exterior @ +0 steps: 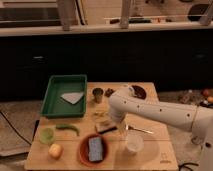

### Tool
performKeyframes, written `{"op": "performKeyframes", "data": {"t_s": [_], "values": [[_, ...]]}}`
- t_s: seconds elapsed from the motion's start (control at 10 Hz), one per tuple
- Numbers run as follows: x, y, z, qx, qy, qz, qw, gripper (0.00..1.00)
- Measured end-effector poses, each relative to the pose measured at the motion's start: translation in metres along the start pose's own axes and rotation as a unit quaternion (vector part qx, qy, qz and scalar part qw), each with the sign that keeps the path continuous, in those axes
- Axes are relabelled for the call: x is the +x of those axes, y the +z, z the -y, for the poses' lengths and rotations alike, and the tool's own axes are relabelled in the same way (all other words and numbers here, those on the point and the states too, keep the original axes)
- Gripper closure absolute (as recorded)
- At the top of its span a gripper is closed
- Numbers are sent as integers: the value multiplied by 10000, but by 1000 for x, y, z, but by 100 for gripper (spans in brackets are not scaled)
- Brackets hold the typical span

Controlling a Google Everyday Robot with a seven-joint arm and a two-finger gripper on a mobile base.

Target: Place eraser in metal cup

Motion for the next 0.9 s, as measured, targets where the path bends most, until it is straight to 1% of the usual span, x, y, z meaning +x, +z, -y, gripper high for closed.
{"op": "performKeyframes", "data": {"t_s": [0.2,0.5,0.7,0.8,0.9], "values": [[-1,14,-2,-30,271,89,9996,20],[-6,24,-1,-31,350,204,9992,20],[-11,25,4,-20,316,235,9992,21],[-13,26,6,-16,292,243,9993,25],[-15,26,10,-10,262,250,9993,38]]}}
